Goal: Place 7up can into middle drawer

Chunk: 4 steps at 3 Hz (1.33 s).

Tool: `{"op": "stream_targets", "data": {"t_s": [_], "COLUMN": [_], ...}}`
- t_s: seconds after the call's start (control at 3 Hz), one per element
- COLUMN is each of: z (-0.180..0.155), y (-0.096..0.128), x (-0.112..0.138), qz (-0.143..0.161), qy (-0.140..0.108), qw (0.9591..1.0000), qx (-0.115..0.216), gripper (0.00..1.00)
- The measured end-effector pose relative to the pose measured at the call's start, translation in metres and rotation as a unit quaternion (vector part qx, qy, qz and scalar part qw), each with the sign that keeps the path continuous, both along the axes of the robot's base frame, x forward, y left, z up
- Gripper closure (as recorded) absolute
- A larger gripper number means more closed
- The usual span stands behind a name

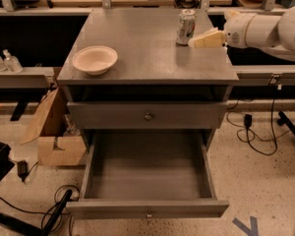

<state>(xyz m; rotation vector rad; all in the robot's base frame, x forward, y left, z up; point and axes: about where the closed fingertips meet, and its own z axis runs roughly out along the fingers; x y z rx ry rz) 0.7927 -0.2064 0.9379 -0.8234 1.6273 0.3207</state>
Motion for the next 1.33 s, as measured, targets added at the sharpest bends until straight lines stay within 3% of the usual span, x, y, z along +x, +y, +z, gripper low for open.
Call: {"op": "stream_targets", "data": {"t_s": [0.67,1.0,1.33], "z": [-0.017,-0.024,-0.028], "y": [0.011,0.018,0.021], "x": [0.077,0.111,0.127], "qz": [-0.024,-0.037,-0.044], "qy": [-0.01,-0.013,-0.011], "qw": [0.9978,0.9939,0.9913], "qx": [0.062,0.103,0.124], "gripper": [0.0,0.0,0.0]}}
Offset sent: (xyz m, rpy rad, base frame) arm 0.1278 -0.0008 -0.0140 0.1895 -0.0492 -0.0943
